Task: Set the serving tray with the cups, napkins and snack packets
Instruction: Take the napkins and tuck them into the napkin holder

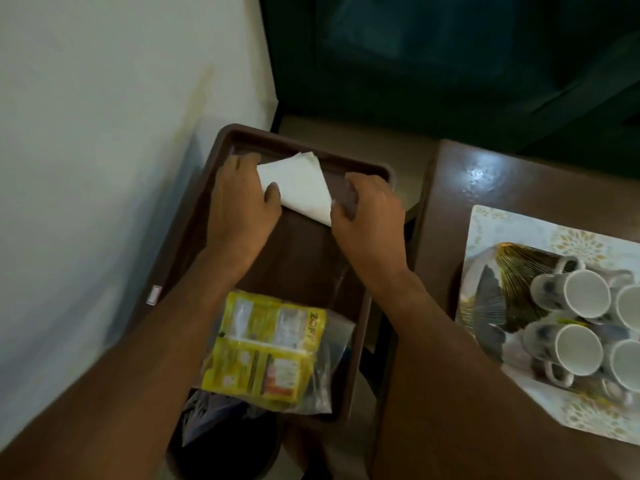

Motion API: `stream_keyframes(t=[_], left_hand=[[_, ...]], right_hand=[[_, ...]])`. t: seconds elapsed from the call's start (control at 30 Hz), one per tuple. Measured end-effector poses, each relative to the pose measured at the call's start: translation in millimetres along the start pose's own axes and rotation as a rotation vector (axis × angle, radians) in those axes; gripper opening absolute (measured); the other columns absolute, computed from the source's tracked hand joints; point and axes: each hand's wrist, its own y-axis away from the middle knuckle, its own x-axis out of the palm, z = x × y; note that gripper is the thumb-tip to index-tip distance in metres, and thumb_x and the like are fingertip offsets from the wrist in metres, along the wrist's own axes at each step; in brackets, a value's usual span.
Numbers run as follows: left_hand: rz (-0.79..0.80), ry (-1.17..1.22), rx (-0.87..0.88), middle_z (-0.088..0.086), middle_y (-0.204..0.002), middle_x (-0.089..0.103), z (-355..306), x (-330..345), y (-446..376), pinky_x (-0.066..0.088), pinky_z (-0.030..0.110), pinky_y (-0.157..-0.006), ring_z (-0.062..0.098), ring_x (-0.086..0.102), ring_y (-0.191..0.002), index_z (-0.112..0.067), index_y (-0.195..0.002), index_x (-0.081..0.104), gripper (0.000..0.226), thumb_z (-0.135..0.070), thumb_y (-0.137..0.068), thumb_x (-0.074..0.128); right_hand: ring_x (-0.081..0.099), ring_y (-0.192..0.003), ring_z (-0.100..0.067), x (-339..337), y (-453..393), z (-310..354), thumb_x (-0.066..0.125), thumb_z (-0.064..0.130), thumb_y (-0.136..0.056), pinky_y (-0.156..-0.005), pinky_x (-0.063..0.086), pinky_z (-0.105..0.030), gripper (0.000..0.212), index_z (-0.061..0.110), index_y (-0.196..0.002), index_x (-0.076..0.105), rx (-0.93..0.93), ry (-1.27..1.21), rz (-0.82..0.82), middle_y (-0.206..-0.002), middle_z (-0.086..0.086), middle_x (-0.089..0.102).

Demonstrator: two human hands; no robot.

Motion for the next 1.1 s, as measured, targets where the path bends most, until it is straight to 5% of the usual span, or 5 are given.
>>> stream_keyframes(t=[0.13,0.4,0.73,0.93,1.1], left_hand=[[0.058,-0.046,0.059,0.018,-0.149,0.05,17,4,-18,0.038,0.041,-0.117,0.032,0.047,-0.141,-0.005,-0.147,0.049,0.05,-0.021,-0.102,0.061],[0.182,-0.154,0.074,0.017,-0.152,0.046,31,15,-29,0.036,0.051,-0.117,0.035,0.042,-0.143,-0.009,-0.15,0.043,0.058,-0.027,-0.099,0.066],[0.233,-0.139,0.01,0.012,-0.135,0.063,30,19,-26,0.032,0.054,-0.109,0.036,0.046,-0.134,-0.014,-0.134,0.06,0.047,-0.026,-0.092,0.076],[0.196,0.021,-0.007,0.011,-0.123,0.069,31,13,-13,0.039,0.053,-0.112,0.035,0.058,-0.124,-0.013,-0.12,0.068,0.034,-0.02,-0.089,0.079],[0.137,0.185,0.037,0.007,-0.104,0.071,29,5,-2,0.051,0.048,-0.098,0.03,0.065,-0.105,-0.01,-0.105,0.069,0.02,-0.018,-0.089,0.078]], right_hand=[[0.056,-0.095,-0.019,26,-18,5,0.067,0.029,-0.098,-0.081,0.047,-0.032,0.027,0.009,-0.115,0.063,0.065,0.105,0.046,-0.114,-0.01,0.065],[0.059,-0.125,-0.024,42,-23,8,0.076,0.026,-0.092,-0.109,0.049,-0.039,0.053,0.014,-0.139,0.056,0.177,0.102,0.096,-0.138,-0.008,0.058],[0.068,-0.112,-0.023,40,-17,-1,0.077,0.008,-0.087,-0.099,0.059,-0.037,0.04,0.01,-0.126,0.067,0.263,-0.042,0.118,-0.123,-0.007,0.071],[0.055,-0.071,0.0,33,-14,-12,0.076,0.01,-0.084,-0.057,0.033,-0.006,0.022,0.012,-0.105,0.074,0.24,-0.059,0.114,-0.094,0.004,0.068],[0.063,-0.1,-0.01,21,-7,-12,0.081,0.019,-0.085,-0.081,0.056,-0.022,0.038,0.012,-0.121,0.068,0.188,-0.216,0.138,-0.118,-0.001,0.071]])
